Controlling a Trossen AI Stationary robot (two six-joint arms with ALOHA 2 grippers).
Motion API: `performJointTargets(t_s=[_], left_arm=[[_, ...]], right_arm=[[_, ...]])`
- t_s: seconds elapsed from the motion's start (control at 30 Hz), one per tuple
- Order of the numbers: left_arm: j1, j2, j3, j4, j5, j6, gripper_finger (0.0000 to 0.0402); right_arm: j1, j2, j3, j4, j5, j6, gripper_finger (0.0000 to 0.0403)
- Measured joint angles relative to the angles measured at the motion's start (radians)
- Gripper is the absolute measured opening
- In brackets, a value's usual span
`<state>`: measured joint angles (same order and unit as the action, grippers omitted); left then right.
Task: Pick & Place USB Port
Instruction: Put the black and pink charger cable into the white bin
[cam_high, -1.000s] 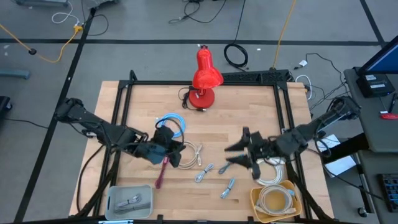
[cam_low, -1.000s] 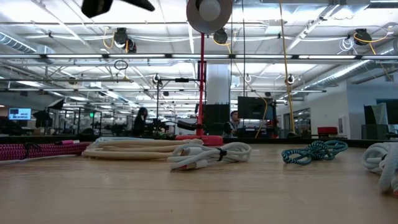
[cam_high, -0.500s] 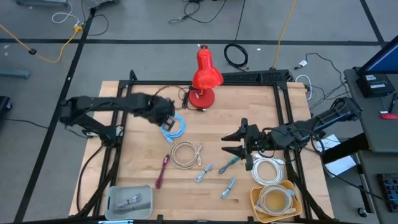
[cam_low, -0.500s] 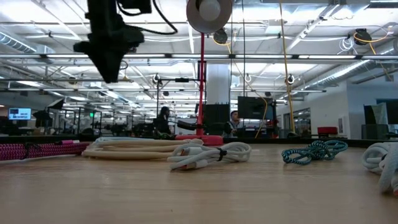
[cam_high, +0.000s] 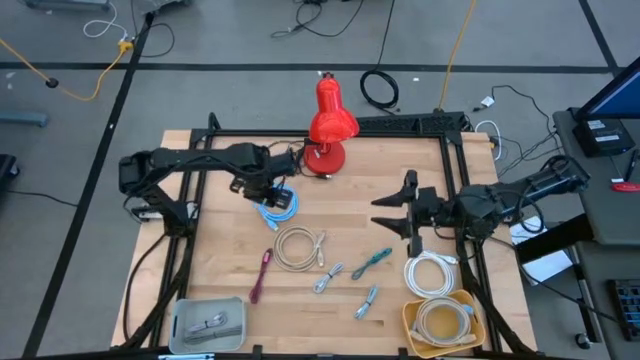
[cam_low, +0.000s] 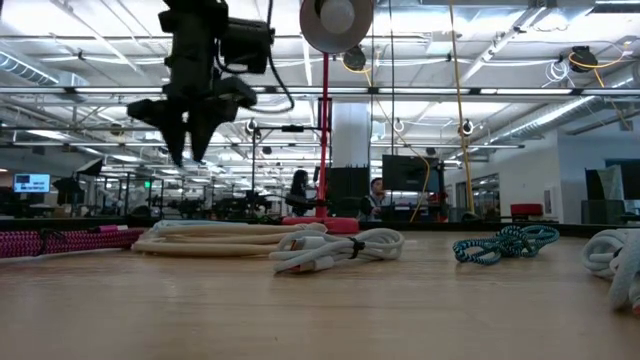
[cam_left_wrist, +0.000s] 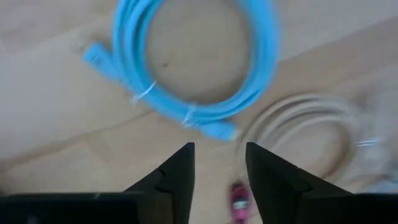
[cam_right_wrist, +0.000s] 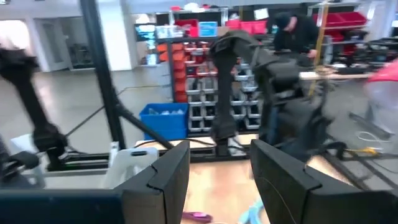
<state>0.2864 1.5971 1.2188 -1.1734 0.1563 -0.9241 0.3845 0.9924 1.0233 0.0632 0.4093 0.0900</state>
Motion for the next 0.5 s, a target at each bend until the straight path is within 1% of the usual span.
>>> performJointTargets(t_s=[0.07, 0.2, 0.37, 0.43, 0.5], left_arm=[[-0.009, 0.024, -0.001, -0.026, -0.004, 0.000, 0.0164], [-0.028, 0.068, -0.004, -0.022, -0.026, -0.024, 0.0184], [-0.039, 0.091, -0.032, 0.038, -0.036, -0.117, 0.0205], [-0.049, 0.087, -0.048, 0.079, -0.059, -0.160, 0.0211], [-0.063, 0.082, -0.056, 0.070, -0.085, -0.203, 0.0213]], right_arm=[[-0.008, -0.009, 0.000, -0.016, 0.009, 0.007, 0.0160], [-0.017, -0.018, 0.000, -0.039, 0.009, 0.013, 0.0160], [-0.023, -0.016, 0.000, -0.043, 0.009, 0.022, 0.0160], [-0.023, -0.017, 0.000, -0.053, 0.009, 0.025, 0.0160], [-0.023, -0.016, 0.000, -0.062, 0.008, 0.026, 0.0160]])
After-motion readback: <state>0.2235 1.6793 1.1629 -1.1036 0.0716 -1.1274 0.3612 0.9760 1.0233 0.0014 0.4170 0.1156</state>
